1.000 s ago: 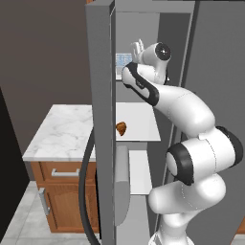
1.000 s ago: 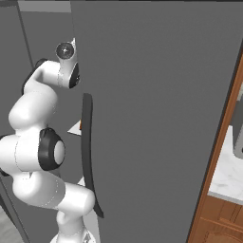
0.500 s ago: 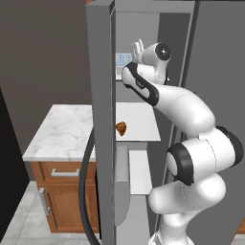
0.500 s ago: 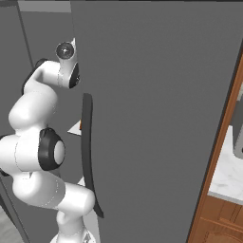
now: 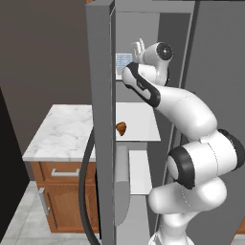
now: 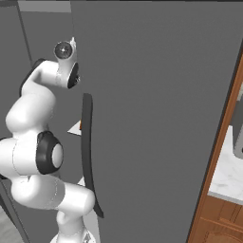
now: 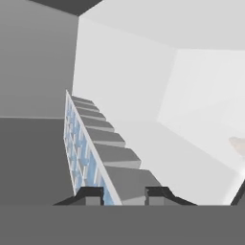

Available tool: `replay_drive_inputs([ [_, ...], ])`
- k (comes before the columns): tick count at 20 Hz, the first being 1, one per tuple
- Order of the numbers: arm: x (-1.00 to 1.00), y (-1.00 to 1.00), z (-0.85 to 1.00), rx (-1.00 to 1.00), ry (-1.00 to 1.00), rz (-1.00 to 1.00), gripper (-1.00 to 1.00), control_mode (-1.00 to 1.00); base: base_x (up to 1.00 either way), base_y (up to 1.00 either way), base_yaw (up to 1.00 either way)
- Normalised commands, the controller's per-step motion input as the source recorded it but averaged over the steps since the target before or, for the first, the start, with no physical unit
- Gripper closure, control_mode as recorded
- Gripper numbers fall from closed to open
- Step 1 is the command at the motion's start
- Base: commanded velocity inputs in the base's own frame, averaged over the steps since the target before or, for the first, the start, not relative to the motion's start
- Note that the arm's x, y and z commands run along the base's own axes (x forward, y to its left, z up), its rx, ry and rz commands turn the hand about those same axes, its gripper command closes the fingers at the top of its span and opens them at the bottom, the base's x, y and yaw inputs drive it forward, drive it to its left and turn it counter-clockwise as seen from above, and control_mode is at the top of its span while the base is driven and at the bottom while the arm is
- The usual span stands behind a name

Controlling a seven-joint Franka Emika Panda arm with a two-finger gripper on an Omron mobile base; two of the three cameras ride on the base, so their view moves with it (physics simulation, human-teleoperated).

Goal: Open the freezer door, pick up the ice cube tray from the freezer, and place it on the dining counter.

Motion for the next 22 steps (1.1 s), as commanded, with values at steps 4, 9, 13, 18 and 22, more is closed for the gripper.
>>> replay_drive_inputs([
  [4, -0.52, 0.00, 0.25, 0.00, -0.01, 0.00, 1.00, -1.00, 0.00, 0.00, 0.00],
  [9, -0.59, 0.00, 0.30, 0.00, 0.00, 0.00, 1.00, -1.00, 0.00, 0.00, 0.00],
  [13, -0.75, -0.08, 0.12, 0.00, 0.00, 0.00, 1.00, -1.00, 0.00, 0.00, 0.00],
  [18, -0.70, -0.13, 0.07, 0.00, 0.00, 0.00, 1.00, -1.00, 0.00, 0.00, 0.00],
  [22, -0.58, -0.09, 0.06, 0.00, 0.00, 0.00, 1.00, -1.00, 0.00, 0.00, 0.00],
])
